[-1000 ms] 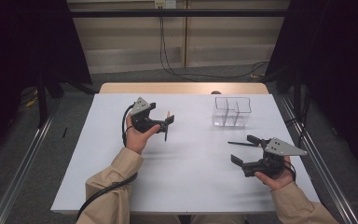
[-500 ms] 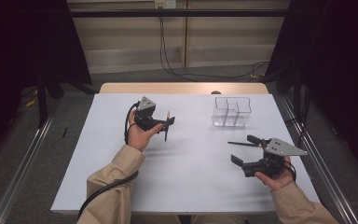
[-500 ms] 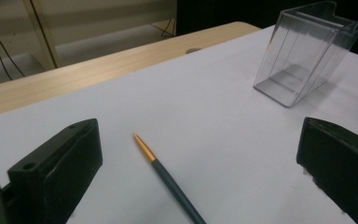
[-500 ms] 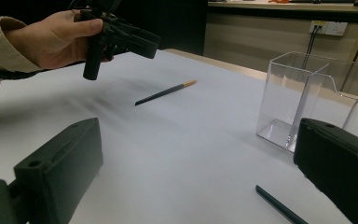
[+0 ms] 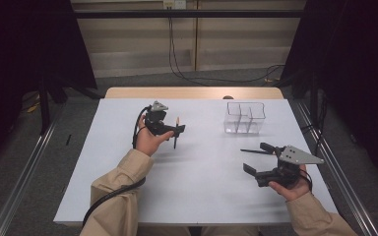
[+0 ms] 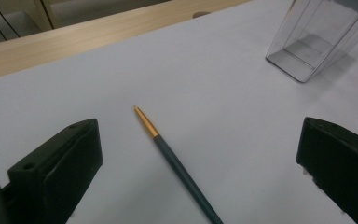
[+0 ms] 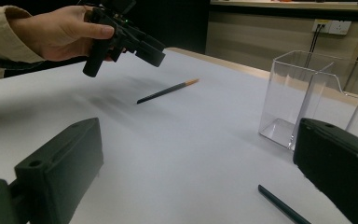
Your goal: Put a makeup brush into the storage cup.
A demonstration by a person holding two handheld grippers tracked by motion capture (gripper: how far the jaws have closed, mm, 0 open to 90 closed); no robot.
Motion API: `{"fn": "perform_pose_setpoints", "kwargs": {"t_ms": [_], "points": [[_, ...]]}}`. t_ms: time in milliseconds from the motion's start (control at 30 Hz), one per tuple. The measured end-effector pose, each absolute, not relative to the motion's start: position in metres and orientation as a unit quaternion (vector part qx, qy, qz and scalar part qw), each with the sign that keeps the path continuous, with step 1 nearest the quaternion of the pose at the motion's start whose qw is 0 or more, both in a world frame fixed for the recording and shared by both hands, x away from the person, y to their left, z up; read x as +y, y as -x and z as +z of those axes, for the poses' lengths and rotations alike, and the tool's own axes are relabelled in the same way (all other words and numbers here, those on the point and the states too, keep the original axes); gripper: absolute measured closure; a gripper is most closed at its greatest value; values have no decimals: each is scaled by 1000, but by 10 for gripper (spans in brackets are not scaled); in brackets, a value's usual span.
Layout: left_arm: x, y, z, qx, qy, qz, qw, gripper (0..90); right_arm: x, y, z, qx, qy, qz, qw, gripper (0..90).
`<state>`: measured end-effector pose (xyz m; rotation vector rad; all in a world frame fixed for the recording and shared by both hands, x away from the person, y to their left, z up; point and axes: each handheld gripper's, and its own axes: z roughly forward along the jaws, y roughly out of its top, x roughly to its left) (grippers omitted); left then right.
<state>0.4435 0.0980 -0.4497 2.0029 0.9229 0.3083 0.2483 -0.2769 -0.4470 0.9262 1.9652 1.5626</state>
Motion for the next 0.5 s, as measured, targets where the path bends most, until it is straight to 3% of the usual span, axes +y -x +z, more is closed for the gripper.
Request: {"fn": "perform_pose_setpoints", "kwargs": {"t_ms": [500], "points": [[87,-454,-444,414,-829,87,367,0,-276,-248,-447,715,-334,570,229,11]]}}
